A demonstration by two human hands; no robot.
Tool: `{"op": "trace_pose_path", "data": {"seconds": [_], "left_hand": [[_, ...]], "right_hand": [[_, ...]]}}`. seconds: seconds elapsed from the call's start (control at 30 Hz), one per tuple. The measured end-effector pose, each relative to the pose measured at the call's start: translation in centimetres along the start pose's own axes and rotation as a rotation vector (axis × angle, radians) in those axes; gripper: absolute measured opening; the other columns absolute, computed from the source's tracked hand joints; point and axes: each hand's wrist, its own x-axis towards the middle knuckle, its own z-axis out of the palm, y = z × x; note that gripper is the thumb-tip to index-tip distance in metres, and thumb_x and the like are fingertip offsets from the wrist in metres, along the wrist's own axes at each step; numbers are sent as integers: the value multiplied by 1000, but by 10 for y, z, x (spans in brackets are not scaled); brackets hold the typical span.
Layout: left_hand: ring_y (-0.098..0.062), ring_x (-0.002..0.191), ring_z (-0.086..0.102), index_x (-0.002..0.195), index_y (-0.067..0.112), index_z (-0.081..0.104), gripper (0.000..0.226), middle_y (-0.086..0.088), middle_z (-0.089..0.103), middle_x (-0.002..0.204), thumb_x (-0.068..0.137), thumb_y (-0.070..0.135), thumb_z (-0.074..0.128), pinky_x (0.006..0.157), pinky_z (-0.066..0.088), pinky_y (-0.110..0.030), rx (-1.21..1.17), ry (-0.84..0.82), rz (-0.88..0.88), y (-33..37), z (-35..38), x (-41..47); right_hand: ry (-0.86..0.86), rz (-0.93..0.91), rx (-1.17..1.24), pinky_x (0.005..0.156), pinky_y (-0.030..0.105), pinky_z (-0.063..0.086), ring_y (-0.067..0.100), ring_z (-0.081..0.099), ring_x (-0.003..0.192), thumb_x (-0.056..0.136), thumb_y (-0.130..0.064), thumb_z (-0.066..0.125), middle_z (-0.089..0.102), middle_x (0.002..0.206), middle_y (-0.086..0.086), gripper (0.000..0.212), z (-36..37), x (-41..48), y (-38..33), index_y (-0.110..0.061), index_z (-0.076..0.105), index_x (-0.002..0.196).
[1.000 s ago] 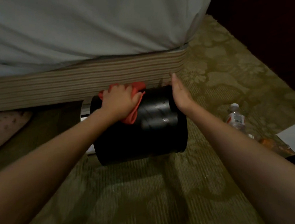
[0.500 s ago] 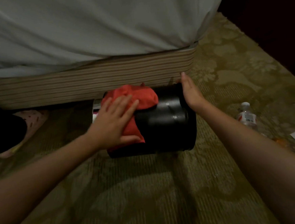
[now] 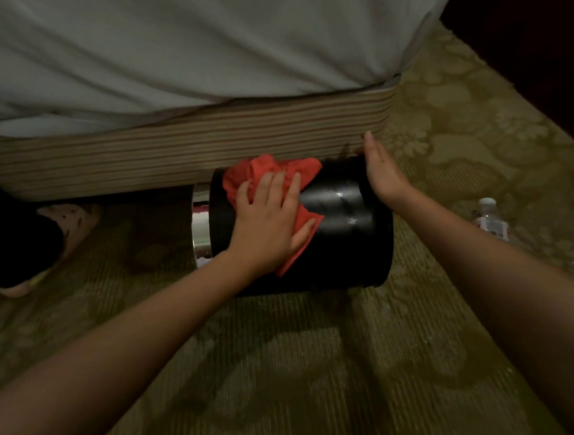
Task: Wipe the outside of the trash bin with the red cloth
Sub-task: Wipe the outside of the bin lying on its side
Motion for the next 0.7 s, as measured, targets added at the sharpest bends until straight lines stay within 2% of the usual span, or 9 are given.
{"op": "trace_pose_path", "data": {"seconds": [0.1,0.2,0.27,0.33,0.4,0.47,0.53,0.63,0.7], "left_hand": [[-29,129,38,142,14,34,87,-14,43,140,78,71,24,101,28,-49,-86,-61,65,-20,-8,8],[-21,138,25,147,21,22,83,-5,31,150,80,71,27,109,16,-48,-96,-97,127,-34,-13,12],[-14,140,24,146,21,24,70,-1,31,151,89,58,36,113,7,-48,-209,-65,112,-44,-17,14],[-15,140,24,141,20,36,52,-1,34,149,94,40,42,113,5,-50,-326,9,35,-59,-22,13],[-21,136,33,132,17,49,40,-4,43,143,93,28,45,112,18,-51,-404,132,-148,-80,-23,-1],[-27,125,45,127,14,53,37,-8,52,132,92,25,47,104,33,-47,-486,213,-382,-100,-22,-28],[-26,119,49,128,14,52,38,-9,55,127,93,31,48,99,38,-43,-513,140,-507,-108,-17,-58],[-21,115,52,127,18,53,44,-4,56,124,91,43,50,96,42,-44,-505,-100,-534,-105,-9,-81],[-19,106,55,118,16,59,38,-4,60,116,91,41,50,91,45,-43,-593,-181,-563,-99,-9,-82]], "right_hand": [[-15,-37,-234,113,57,14,30,35,135,100,-47,19,44,141,11,56,-5,-5,-12,-12,44,136],[117,-403,-640,111,59,10,30,35,133,99,-41,31,44,141,13,49,1,-30,-36,-12,43,137],[8,-665,-631,111,57,7,24,31,137,97,-40,35,40,145,9,51,20,-55,-60,-17,38,142],[-234,-721,-618,112,55,2,18,21,142,97,-44,36,28,153,2,56,44,-77,-76,-24,23,148],[-355,-724,-711,112,59,0,18,12,144,93,-54,35,17,156,-1,66,59,-89,-79,-31,9,149],[-356,-781,-879,110,62,0,22,9,143,88,-65,36,9,158,-1,72,63,-92,-74,-40,5,148],[-323,-813,-949,110,63,0,23,12,142,85,-69,36,10,157,1,72,59,-91,-69,-43,9,147],[-289,-799,-978,111,61,3,23,19,141,84,-69,38,21,154,3,70,52,-87,-67,-40,21,145],[-265,-797,-981,110,58,7,23,26,138,83,-66,41,29,151,3,68,43,-85,-65,-36,30,143]]}}
